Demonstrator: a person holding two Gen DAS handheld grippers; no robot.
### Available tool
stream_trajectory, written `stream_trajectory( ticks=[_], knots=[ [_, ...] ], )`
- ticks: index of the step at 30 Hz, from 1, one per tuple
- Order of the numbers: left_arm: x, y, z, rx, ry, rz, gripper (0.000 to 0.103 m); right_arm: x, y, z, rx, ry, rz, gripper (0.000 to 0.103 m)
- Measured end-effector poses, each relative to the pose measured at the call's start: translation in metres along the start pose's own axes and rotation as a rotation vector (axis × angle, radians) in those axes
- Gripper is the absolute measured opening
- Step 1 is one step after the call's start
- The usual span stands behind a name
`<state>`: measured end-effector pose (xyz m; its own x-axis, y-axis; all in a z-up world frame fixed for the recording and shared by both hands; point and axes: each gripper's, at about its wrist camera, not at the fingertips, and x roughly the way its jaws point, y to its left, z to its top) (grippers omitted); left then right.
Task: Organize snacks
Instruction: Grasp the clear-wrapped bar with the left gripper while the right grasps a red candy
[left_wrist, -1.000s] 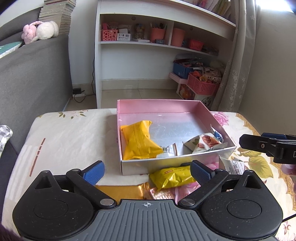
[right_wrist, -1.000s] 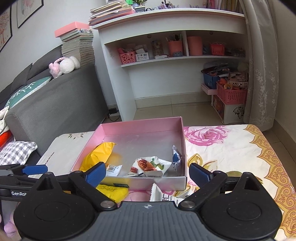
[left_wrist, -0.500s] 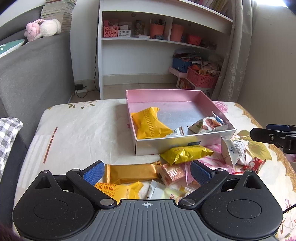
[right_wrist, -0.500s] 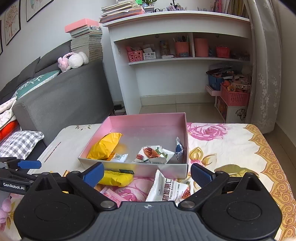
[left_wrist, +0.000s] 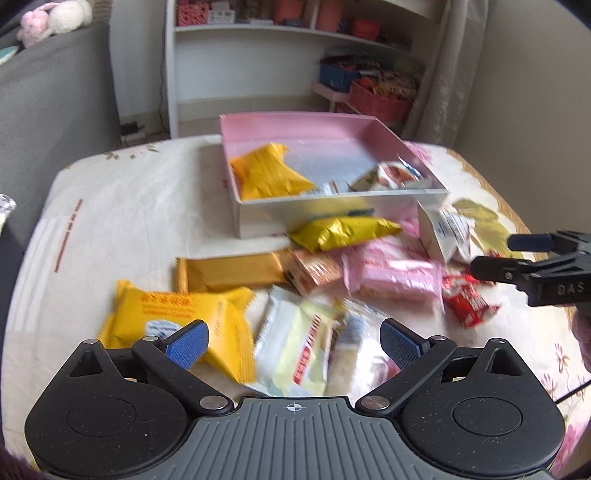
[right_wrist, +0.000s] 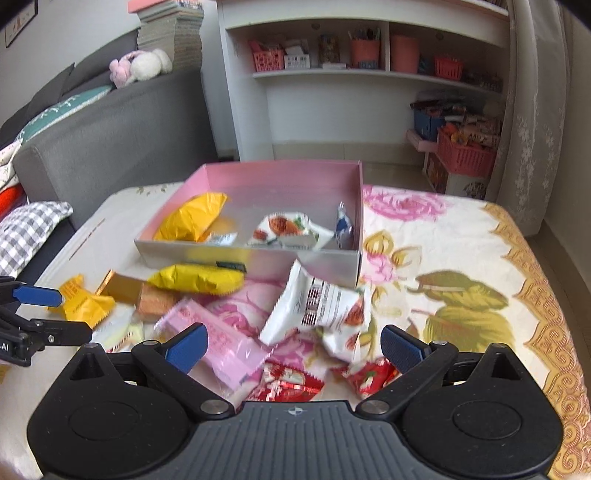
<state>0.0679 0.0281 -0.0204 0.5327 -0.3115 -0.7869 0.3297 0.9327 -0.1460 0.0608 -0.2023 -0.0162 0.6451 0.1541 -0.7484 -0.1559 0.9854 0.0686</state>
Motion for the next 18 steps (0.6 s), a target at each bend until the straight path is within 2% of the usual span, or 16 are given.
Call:
stream_trajectory(
  ticks=[3, 8, 11, 13, 18],
  knots=[
    [0.003, -0.012, -0.004, 0.035, 0.038, -0.040, 0.100, 0.007, 0.002, -0.006, 0.003, 0.047, 0.006, 0.093],
    [0.003, -0.031, -0.007, 0.102, 0.057, -0.095, 0.097, 0.018, 0.006, -0.010, 0.008, 0.132, -0.010, 0.093],
    [0.006, -0.039, -0.006, 0.131, 0.072, -0.129, 0.085, 0.024, 0.006, -0.012, 0.025, 0.165, -0.002, 0.093],
    [0.009, -0.043, -0.007, 0.144, 0.087, -0.141, 0.070, 0.027, 0.006, -0.013, 0.046, 0.183, 0.001, 0.093],
    [0.020, -0.044, -0.011, 0.158, 0.129, -0.111, 0.055, 0.035, 0.008, -0.016, 0.069, 0.219, 0.008, 0.087]
  ],
)
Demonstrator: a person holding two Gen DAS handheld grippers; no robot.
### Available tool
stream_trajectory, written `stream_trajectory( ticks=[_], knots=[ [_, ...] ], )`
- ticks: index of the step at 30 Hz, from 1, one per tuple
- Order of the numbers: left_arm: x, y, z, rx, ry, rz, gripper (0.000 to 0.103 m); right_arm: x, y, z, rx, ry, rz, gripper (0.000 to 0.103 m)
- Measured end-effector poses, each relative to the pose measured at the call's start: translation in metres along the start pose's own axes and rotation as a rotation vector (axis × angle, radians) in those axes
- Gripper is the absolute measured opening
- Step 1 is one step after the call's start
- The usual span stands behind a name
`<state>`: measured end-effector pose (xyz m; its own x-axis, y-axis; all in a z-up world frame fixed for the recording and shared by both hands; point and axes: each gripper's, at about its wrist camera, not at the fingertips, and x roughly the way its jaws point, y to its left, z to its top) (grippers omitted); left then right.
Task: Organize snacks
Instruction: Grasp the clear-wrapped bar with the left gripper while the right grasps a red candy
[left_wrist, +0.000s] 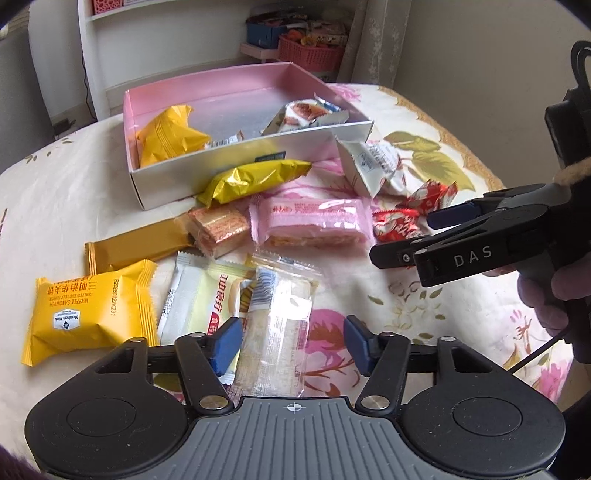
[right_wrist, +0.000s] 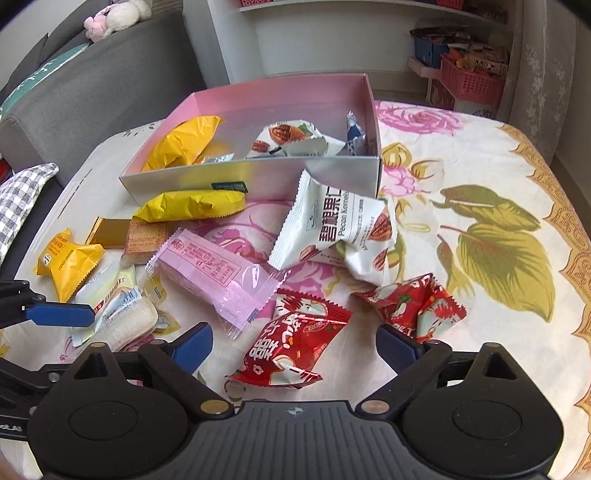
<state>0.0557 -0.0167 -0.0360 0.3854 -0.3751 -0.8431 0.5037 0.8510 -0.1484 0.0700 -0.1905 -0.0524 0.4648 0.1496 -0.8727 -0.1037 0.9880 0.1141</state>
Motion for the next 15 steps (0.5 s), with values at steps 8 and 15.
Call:
stream_trajectory(
  ticks=[8, 15],
  knots=[
    [0.004, -0.002, -0.001, 0.021, 0.008, 0.010, 0.043, 0.004, 0.004, -0.001, -0.027, 0.011, -0.013, 0.080],
    [0.012, -0.010, 0.000, 0.057, 0.040, 0.026, 0.040, 0.004, 0.006, 0.000, -0.050, 0.003, -0.026, 0.066]
  ],
)
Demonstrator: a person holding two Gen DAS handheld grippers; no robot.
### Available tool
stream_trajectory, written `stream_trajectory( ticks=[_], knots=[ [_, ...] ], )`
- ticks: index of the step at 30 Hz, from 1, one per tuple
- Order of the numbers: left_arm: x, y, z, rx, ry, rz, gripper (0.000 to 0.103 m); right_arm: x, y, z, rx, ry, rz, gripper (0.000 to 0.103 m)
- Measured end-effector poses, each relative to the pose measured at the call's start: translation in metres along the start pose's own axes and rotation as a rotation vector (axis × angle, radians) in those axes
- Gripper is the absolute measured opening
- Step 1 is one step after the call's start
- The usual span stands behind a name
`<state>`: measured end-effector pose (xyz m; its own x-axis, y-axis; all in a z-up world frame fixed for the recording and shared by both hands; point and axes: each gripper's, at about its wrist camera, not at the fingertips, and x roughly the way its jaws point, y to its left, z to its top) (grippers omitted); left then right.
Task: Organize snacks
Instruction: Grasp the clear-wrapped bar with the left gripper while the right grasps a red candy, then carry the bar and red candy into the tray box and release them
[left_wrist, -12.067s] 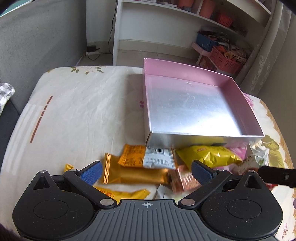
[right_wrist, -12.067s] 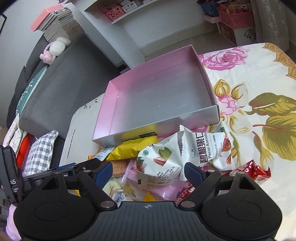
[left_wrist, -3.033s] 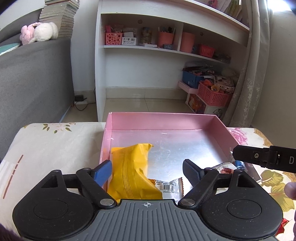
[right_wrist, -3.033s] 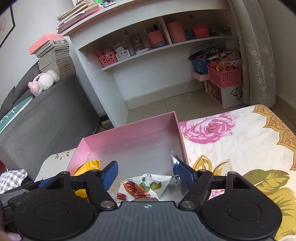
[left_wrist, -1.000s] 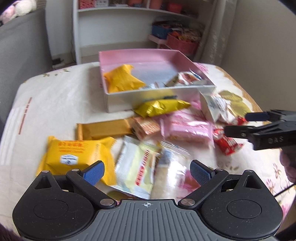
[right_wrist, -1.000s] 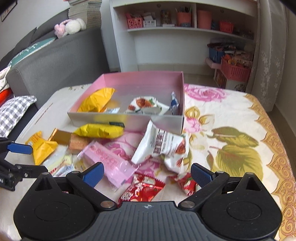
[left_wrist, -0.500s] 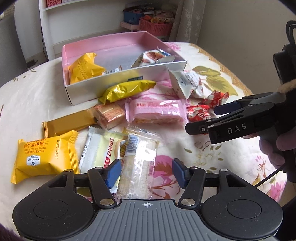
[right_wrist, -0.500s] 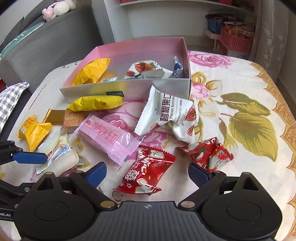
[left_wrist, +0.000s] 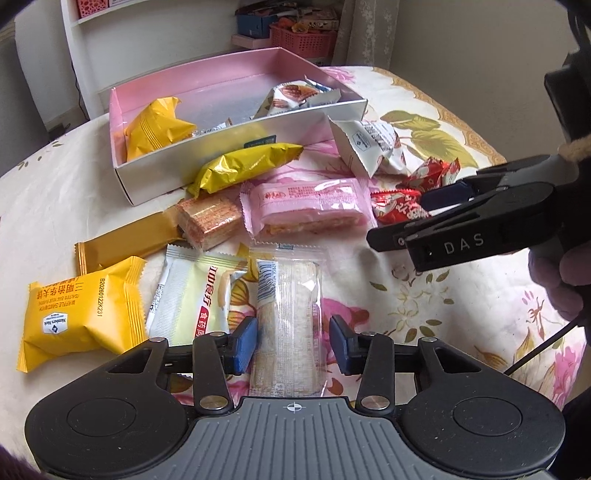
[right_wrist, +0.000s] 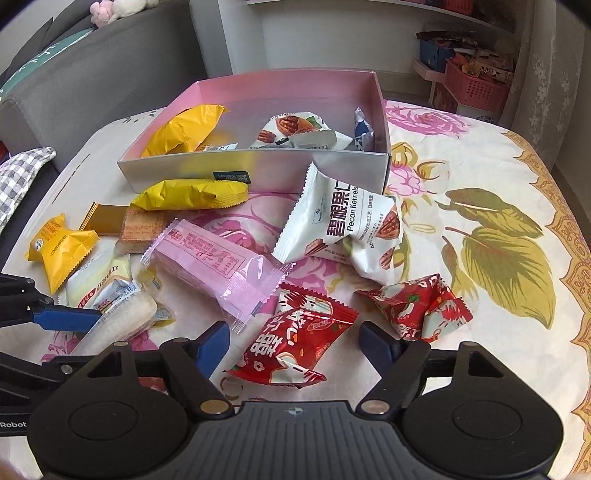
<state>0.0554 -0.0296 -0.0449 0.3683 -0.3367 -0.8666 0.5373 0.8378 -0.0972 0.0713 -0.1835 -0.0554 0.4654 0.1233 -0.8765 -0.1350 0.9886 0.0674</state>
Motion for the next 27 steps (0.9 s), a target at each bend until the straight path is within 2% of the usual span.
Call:
stream_trajectory(
  ticks=[5, 8, 13, 27],
  knots=[
    [0.003, -0.003, -0.002, 0.017, 0.009, 0.029, 0.036, -0.002, 0.001, 0.000, -0.021, -0.008, -0.005, 0.050],
    [0.003, -0.001, -0.002, 0.005, 0.003, 0.045, 0.022, -0.004, 0.002, 0.000, -0.040, -0.010, 0.000, 0.035],
    [-0.002, 0.005, 0.000, -0.032, -0.005, 0.031, 0.017, -0.007, 0.000, 0.000, -0.035, -0.005, 0.029, 0.033],
    [-0.027, 0.003, 0.005, -0.057, -0.051, -0.013, 0.017, -0.034, -0.010, 0.005, 0.023, -0.040, 0.092, 0.030]
  ],
)
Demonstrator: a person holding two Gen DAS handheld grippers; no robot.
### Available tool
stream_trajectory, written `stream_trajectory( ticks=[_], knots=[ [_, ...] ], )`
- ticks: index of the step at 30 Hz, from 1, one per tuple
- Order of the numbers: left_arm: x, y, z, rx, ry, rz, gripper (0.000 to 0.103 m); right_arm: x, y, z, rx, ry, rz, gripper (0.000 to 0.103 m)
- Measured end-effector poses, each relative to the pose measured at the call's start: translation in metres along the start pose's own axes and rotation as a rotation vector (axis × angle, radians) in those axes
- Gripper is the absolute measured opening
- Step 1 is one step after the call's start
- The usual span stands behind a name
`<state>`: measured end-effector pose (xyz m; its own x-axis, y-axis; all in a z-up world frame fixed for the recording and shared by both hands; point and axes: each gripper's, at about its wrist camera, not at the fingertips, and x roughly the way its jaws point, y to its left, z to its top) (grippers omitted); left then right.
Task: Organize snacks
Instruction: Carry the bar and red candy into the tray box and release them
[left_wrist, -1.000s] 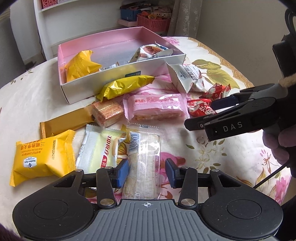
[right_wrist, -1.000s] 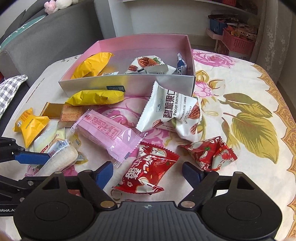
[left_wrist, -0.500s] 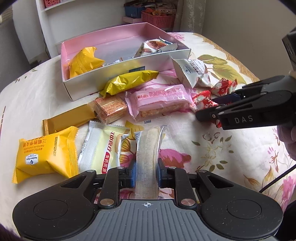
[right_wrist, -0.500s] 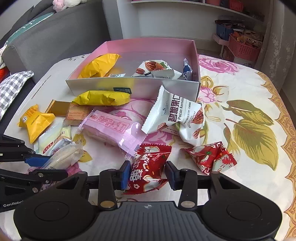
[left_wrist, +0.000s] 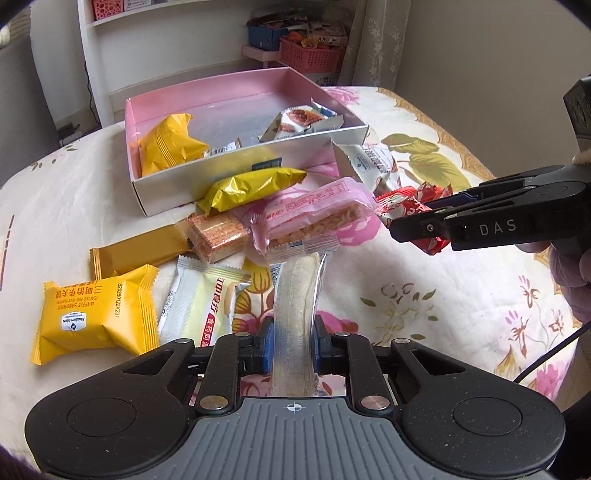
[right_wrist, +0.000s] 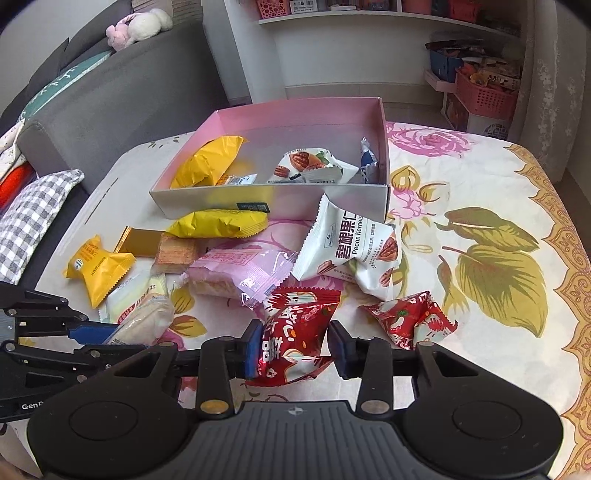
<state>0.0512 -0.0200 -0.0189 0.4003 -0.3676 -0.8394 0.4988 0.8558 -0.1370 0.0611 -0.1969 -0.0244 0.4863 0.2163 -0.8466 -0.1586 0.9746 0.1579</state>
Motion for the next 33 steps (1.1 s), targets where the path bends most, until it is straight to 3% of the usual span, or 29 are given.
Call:
stream_trajectory(
  ticks=[11, 18, 26, 33],
  knots=[
    [-0.025, 0.005, 0.013, -0.042, -0.083, -0.009, 0.017, -0.031, -0.008, 0.014, 0.064, -0.068, 0.041, 0.030],
    [-0.029, 0.017, 0.033, -0.124, -0.144, 0.008, 0.017, -0.042, -0.019, 0.027, 0.135, -0.124, 0.038, 0.030],
    [-0.007, 0.032, 0.078, -0.268, -0.247, 0.036, 0.017, -0.023, -0.019, 0.059, 0.188, -0.199, 0.055, 0.031],
    [0.025, 0.039, 0.110, -0.309, -0.311, 0.084, 0.017, 0.007, -0.014, 0.091, 0.156, -0.258, 0.028, 0.031]
  ],
)
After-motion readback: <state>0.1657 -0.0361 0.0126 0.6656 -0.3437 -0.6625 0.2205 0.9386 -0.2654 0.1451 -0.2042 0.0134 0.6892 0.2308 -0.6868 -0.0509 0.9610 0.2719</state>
